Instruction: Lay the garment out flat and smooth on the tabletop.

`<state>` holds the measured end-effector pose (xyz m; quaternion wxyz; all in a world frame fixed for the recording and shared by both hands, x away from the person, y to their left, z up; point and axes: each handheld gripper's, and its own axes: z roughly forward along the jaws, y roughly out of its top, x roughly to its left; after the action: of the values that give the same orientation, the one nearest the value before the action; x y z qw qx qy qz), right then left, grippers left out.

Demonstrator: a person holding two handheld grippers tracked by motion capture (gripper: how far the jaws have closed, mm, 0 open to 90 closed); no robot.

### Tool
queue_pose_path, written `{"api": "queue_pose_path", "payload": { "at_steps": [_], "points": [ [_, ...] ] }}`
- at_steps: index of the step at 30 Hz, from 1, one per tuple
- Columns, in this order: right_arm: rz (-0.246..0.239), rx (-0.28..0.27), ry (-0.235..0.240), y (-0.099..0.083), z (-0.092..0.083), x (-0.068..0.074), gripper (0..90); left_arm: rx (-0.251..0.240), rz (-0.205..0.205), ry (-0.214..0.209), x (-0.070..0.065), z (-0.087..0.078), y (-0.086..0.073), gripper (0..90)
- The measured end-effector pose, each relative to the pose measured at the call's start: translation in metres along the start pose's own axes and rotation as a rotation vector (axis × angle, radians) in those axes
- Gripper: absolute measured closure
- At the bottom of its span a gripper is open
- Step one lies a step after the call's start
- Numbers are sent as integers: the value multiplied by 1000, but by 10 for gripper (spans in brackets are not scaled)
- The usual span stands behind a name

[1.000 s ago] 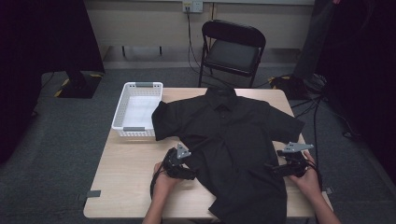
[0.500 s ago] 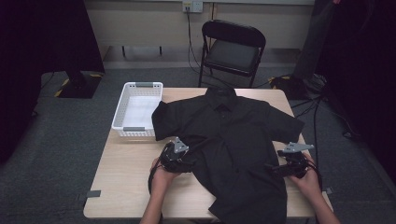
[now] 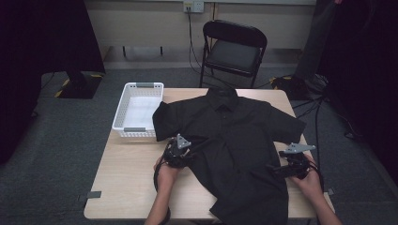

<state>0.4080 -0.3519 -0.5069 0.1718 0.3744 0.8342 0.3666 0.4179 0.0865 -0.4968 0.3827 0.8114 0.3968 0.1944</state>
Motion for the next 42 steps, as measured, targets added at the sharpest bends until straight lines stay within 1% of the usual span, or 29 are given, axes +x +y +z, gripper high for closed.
{"api": "queue_pose_path", "payload": {
  "at_steps": [1,2,3,4,7,9,12,13,16,20,24,27,30,33,35,36,37,39,40,41,42],
  "points": [
    [0,0,0,0,0,0,97,6,-8,-6,1,1,0,637],
    [0,0,0,0,0,0,97,16,-1,-5,1,2,-1,640],
    [0,0,0,0,0,0,97,28,11,-9,1,3,-2,662],
    [0,0,0,0,0,0,97,25,24,-15,0,3,-2,693],
    [0,0,0,0,0,0,97,35,36,-18,-2,3,-1,749],
    [0,0,0,0,0,0,97,49,59,-4,-3,1,0,783],
    [0,0,0,0,0,0,97,54,76,-6,-5,-2,0,834],
    [0,0,0,0,0,0,97,53,74,-14,-6,-4,0,852],
    [0,0,0,0,0,0,97,63,88,-26,-8,-10,-4,870],
    [0,0,0,0,0,0,97,70,101,-42,-12,-23,-10,877],
    [1,-1,-2,0,0,0,97,70,92,-68,-15,-36,-17,878],
    [1,-1,-2,0,0,0,97,79,89,-77,-17,-42,-25,877],
    [1,-1,-2,0,0,0,97,71,86,-95,-19,-48,-34,882],
    [1,-1,-2,0,0,0,97,77,88,-106,-22,-56,-39,884],
    [1,-1,-2,0,0,0,97,70,67,-118,-23,-60,-44,882],
    [2,-1,-2,0,0,0,97,66,57,-117,-23,-62,-46,873],
    [2,0,-2,0,0,0,97,59,46,-113,-23,-63,-48,832],
    [2,0,-3,0,0,0,97,34,21,-103,-22,-62,-49,640],
    [2,0,-3,0,0,0,96,21,5,-96,-22,-61,-48,540],
    [3,0,-4,0,0,1,96,7,-2,-97,-21,-60,-44,453],
    [3,0,-4,0,0,1,97,-7,9,-90,-21,-59,-40,405]
  ]
}}
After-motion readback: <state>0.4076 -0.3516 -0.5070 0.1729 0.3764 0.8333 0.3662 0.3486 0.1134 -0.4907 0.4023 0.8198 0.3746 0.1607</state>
